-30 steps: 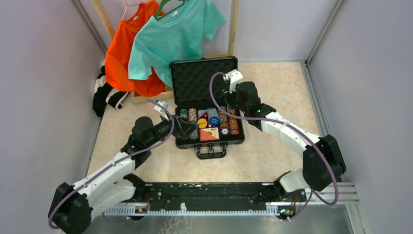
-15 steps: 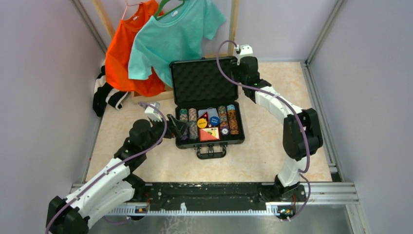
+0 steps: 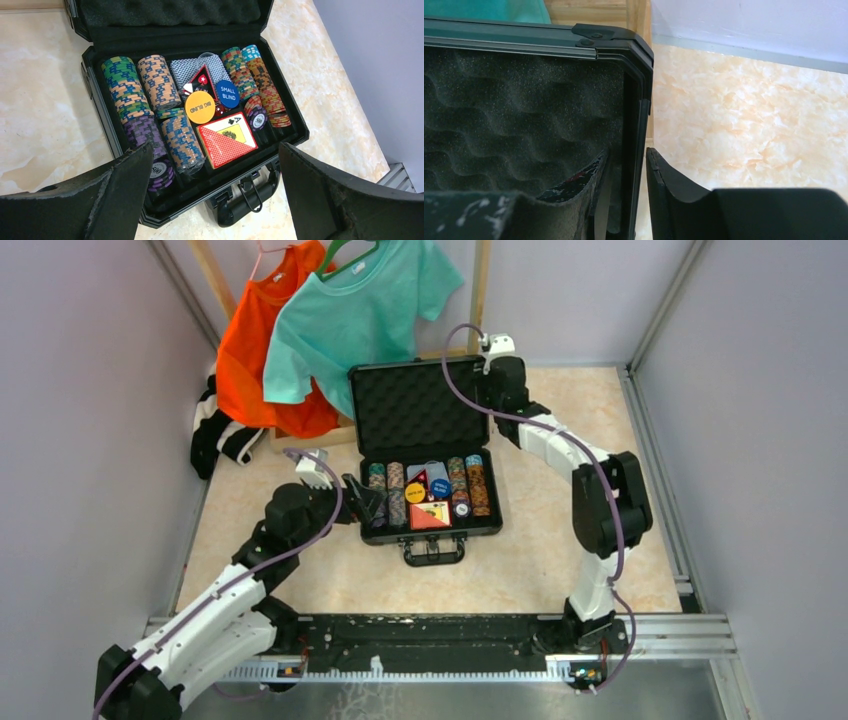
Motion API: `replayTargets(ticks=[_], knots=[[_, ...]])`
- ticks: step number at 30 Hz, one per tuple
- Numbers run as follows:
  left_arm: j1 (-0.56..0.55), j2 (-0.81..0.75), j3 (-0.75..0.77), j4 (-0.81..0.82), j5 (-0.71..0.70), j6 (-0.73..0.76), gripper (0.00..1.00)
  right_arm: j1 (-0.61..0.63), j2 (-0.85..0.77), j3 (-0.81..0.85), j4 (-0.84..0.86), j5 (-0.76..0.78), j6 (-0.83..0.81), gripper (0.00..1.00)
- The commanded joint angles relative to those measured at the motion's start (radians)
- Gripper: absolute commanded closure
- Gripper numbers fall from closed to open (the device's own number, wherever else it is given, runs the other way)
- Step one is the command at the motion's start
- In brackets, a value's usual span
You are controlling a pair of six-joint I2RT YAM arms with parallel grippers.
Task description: Pack up texas hold em set
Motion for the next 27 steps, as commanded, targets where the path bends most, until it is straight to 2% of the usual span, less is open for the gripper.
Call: replayTargets(ticks=[1,12,17,22,27], knots=[[0.003,-0.024,0.037,-0.02,-0.015,0.021,0.01,-0.013,0.028,0.074,0.057,-0.015,0.006,0.68],[0.003,-0.015,0.034,-0.016,-0.008,0.022,0.01,-0.042,0.065,0.082,0.075,-0.038,0.024,0.69],[0.003,-0.006,0.025,-0.004,-0.002,0.019,0.01,-0.042,0.05,0.06,0.093,-0.046,0.026,0.79],[0.003,-0.01,0.02,-0.001,0.001,0.017,0.01,-0.042,0.038,0.043,0.107,-0.044,0.02,0.99],[0.002,-0.019,0.017,-0.002,0.002,0.017,0.01,-0.042,0.013,0.014,0.129,-0.061,0.027,1.0]])
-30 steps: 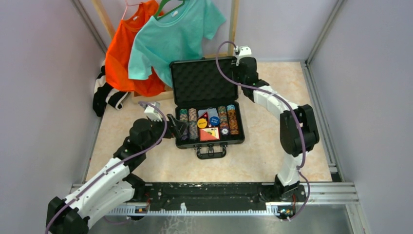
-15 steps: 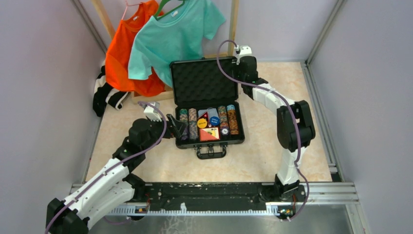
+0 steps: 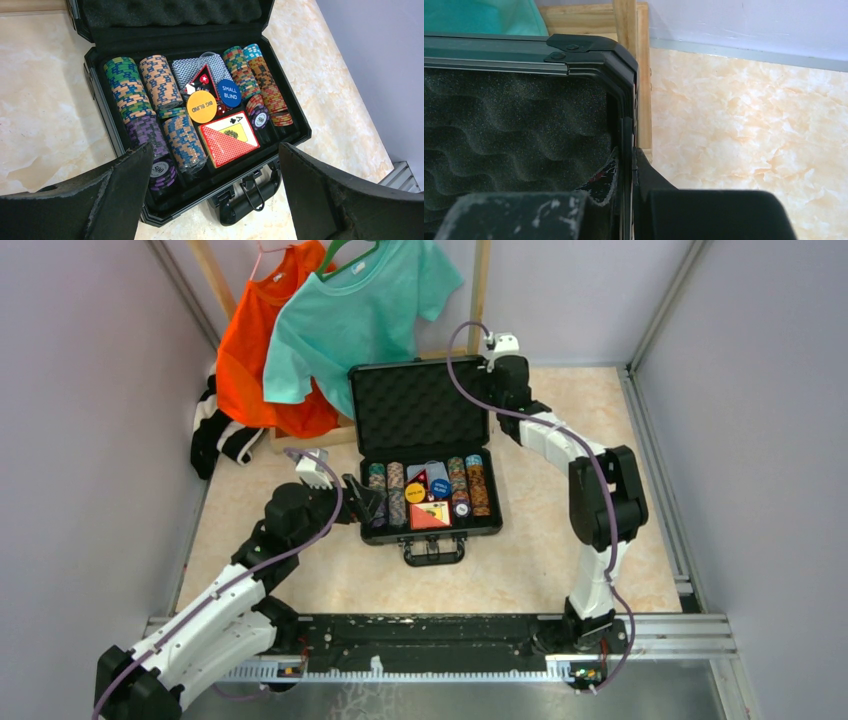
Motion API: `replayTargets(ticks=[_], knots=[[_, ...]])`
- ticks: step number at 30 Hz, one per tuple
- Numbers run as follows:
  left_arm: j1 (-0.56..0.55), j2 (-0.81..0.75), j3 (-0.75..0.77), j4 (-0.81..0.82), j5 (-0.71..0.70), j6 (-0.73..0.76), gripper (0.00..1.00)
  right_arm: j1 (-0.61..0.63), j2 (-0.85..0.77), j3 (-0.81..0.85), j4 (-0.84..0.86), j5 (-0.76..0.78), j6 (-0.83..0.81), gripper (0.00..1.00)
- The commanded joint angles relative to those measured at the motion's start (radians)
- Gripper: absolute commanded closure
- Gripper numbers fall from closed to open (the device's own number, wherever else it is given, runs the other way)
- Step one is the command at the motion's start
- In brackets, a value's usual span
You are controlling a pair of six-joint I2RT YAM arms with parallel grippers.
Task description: Pack up texas hold em set
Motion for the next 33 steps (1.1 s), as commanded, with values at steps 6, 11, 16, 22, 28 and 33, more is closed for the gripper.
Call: replayTargets(ticks=[6,11,16,22,28,33], knots=[[0.002,-0.017,0.004,0.018,0.004,-0.002,0.01,-0.009,-0.092,-0.046,0.091,-0.03,0.008,1.0],[0.003,-0.027,-0.002,0.019,0.007,-0.007,0.01,-0.009,-0.163,-0.108,0.112,-0.067,0.03,1.0],[0.003,-0.045,-0.008,0.021,0.01,-0.016,0.01,-0.002,-0.264,-0.197,0.13,-0.093,0.043,1.0],[0.003,-0.053,0.001,0.003,-0.035,-0.056,0.01,0.023,-0.389,-0.306,0.127,-0.071,0.018,0.98],[0.003,-0.05,0.015,-0.029,-0.103,-0.112,0.03,0.049,-0.511,-0.419,0.126,-0.054,0.014,0.97],[0.003,-0.061,0.016,-0.035,-0.12,-0.15,0.05,0.079,-0.597,-0.494,0.108,-0.045,0.013,0.93]])
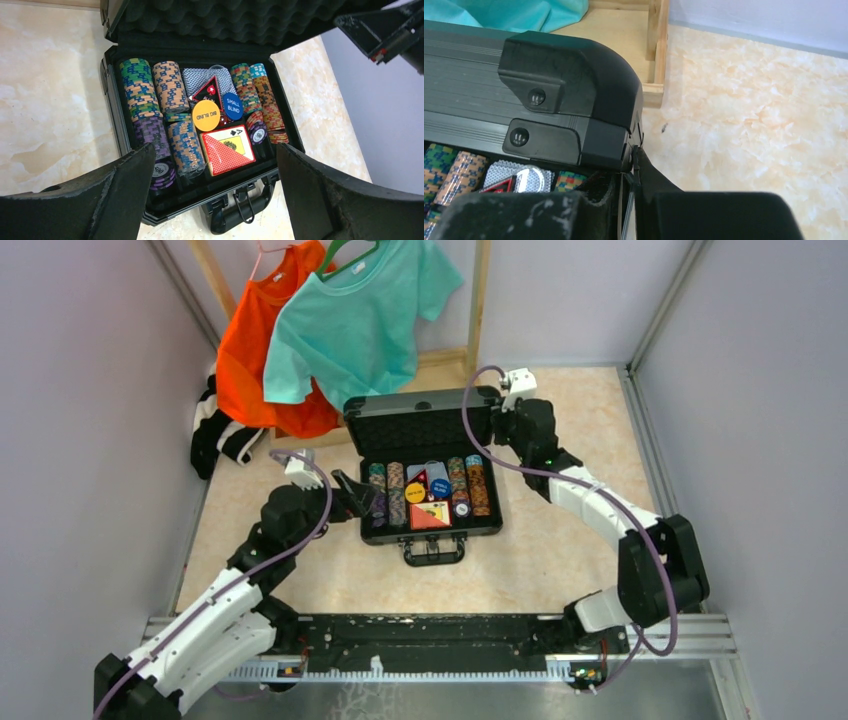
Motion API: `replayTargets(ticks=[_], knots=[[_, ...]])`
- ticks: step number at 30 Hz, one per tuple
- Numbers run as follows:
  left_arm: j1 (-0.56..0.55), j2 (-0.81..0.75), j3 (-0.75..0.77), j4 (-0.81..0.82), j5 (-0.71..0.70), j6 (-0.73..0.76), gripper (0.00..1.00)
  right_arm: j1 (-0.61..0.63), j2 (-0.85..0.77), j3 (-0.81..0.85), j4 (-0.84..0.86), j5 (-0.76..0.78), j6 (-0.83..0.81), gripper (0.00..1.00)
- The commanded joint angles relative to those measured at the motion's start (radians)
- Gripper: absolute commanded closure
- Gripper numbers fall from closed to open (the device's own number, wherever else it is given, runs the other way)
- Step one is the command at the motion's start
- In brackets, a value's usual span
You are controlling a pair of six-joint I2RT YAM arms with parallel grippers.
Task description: Pack up texas hold em set
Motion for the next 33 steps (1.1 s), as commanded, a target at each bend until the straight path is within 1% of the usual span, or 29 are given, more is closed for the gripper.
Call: replayTargets(ticks=[1,7,11,17,20,26,29,33], knots=[[0.003,-0.022,0.016,-0.005,-0.033,-0.042,0.05,0.031,-0.15,-0.041,0.021,-0.005,0.046,0.91],[0.003,-0.011,0.014,-0.001,-0.026,-0.053,0.05,0.074,-0.272,-0.145,-0.014,0.007,0.074,0.79],[0.003,-0.007,0.006,0.008,-0.026,-0.066,0.05,0.089,-0.364,-0.22,-0.024,-0.013,0.105,0.76],[0.002,-0.008,-0.01,0.024,-0.027,-0.073,0.05,0.089,-0.436,-0.291,-0.07,0.0,0.112,0.75],[0.002,-0.003,-0.013,0.034,-0.023,-0.075,0.05,0.089,-0.473,-0.325,-0.077,-0.02,0.132,0.74],[0.003,0.037,-0.028,0.086,-0.009,-0.086,0.05,0.089,-0.524,-0.378,-0.098,-0.06,0.171,0.74],[0.003,0.053,-0.042,0.119,0.003,-0.095,0.05,0.09,-0.554,-0.415,-0.098,-0.056,0.178,0.73],[0.002,0.048,-0.038,0.101,0.02,-0.094,0.05,0.089,-0.585,-0.435,-0.137,-0.08,0.196,0.73]])
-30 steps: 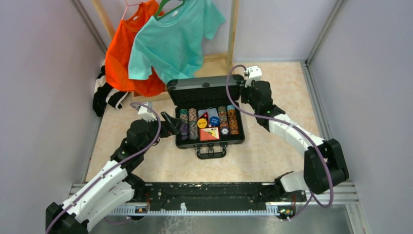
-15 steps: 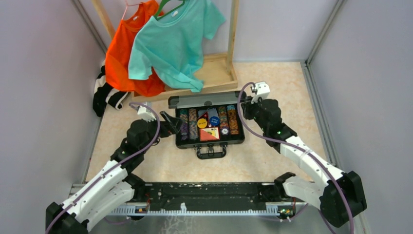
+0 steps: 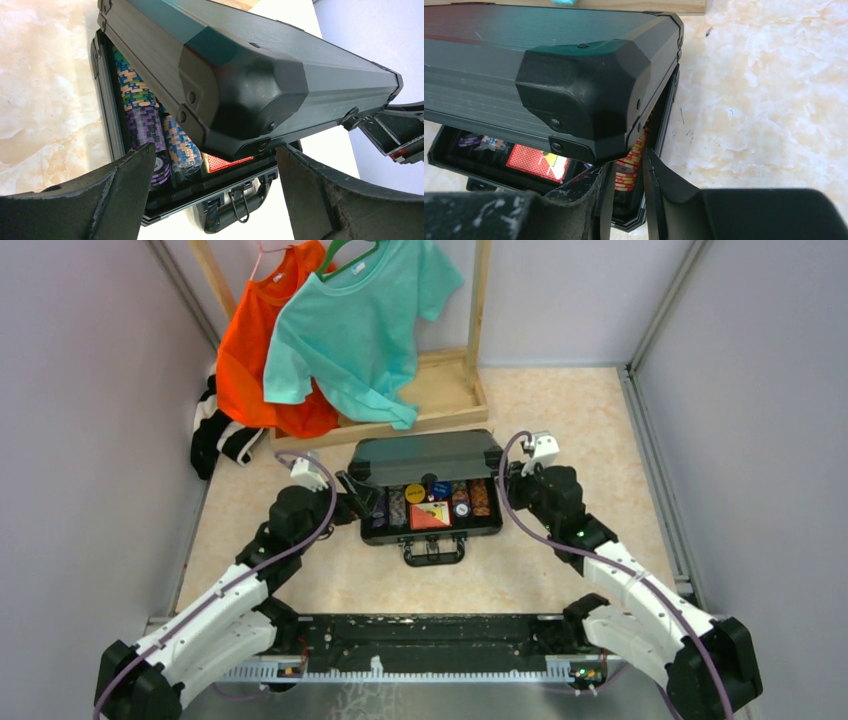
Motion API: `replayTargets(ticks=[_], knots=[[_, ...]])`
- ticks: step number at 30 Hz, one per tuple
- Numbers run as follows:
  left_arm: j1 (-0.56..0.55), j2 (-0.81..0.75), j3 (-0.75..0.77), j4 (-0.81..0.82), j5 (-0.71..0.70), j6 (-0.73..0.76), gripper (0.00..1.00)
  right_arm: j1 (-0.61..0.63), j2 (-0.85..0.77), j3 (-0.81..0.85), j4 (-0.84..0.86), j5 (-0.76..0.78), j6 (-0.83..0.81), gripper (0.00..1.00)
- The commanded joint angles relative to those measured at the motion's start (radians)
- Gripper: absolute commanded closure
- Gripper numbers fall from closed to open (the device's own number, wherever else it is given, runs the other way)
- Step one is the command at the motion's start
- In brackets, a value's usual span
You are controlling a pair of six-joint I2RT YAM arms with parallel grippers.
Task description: Pack up texas hold em set
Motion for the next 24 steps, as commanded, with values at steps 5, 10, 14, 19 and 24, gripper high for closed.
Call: replayTargets(ticks=[5,10,14,19,24], knots=[[0.002,-0.065,-0.011,-0.003,-0.016,0.002,0.05,0.008,-0.114,-0.057,0.011,-0.116,0.126,0.72],[0.001,-0.108,-0.021,-0.033,-0.042,0.008,0.05,0.022,-0.219,-0.114,-0.022,-0.208,0.215,0.69],[0.003,-0.113,-0.029,-0.032,-0.05,0.009,0.05,0.03,-0.302,-0.179,-0.042,-0.275,0.283,0.67],[0.003,-0.101,-0.037,-0.006,-0.04,0.007,0.05,0.035,-0.379,-0.223,-0.074,-0.311,0.325,0.67],[0.002,-0.086,-0.029,0.03,0.003,0.018,0.05,0.036,-0.408,-0.205,-0.125,-0.334,0.319,0.66]])
